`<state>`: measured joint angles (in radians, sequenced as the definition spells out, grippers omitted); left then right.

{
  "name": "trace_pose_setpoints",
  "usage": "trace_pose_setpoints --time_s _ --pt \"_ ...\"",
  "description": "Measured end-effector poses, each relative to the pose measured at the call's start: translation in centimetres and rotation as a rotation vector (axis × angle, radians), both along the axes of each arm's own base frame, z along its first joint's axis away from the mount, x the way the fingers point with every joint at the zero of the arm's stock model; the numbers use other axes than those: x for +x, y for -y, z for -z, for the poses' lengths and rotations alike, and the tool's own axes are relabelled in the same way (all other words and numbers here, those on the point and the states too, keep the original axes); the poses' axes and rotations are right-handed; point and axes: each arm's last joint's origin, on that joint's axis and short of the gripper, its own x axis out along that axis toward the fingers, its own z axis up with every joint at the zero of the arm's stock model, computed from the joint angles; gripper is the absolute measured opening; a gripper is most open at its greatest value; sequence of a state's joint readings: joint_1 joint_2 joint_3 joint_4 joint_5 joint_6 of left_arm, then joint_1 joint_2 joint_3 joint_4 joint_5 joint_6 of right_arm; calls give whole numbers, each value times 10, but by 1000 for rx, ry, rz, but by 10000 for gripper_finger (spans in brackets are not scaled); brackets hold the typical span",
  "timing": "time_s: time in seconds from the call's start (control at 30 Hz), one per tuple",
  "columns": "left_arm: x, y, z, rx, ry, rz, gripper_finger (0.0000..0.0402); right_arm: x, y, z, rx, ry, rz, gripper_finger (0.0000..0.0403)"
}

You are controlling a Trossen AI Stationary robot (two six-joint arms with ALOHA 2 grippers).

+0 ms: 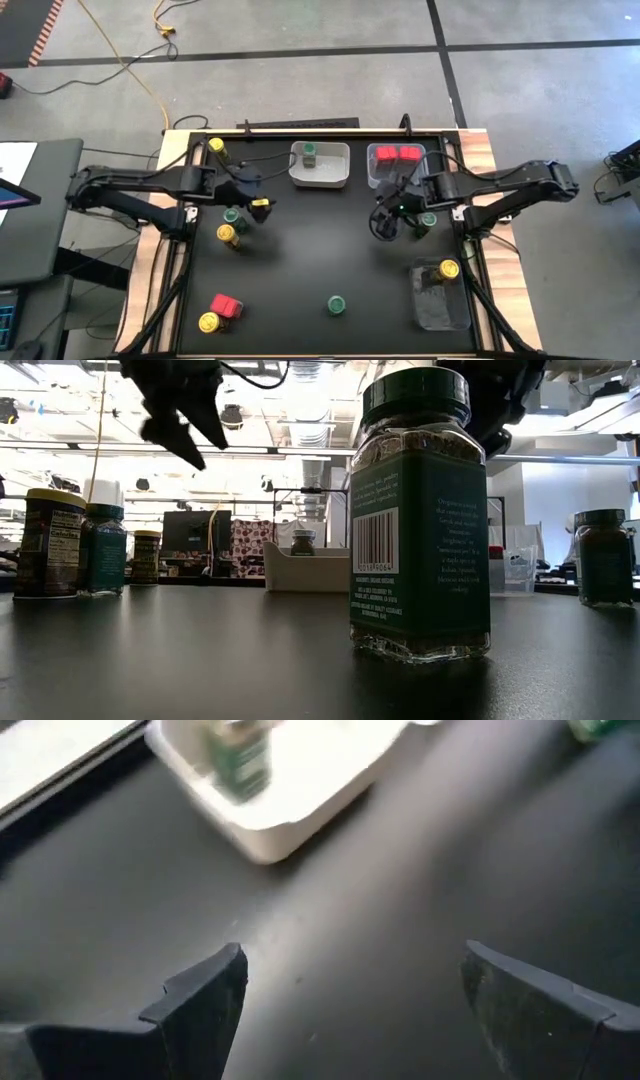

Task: Sort spices by type
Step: Put the middle yellow seasoning can into the black bin

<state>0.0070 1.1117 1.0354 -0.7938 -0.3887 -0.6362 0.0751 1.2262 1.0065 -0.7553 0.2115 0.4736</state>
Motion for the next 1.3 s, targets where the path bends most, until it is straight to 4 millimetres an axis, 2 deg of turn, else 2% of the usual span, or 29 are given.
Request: trace_pose_setpoints --time_s 0.13,0.33,0.53,1.17,1.3 --pt "-11 7 -13 -121 19 -91 346 -2 -6 0 -3 -12 -31 282" --pt "-32 22 -7 -247 -70 -217 346 -4 -17 1 -9 -29 -84 282" --pt "-48 41 -2 -264 -152 -280 346 -5 -21 1 -21 -31 -120 282" --pt "-71 91 1 -297 -64 -305 346 -4 -21 0 -21 -20 -121 282" --pt "-70 104 16 -289 -89 -325 346 -4 -21 0 -21 -17 -121 282"
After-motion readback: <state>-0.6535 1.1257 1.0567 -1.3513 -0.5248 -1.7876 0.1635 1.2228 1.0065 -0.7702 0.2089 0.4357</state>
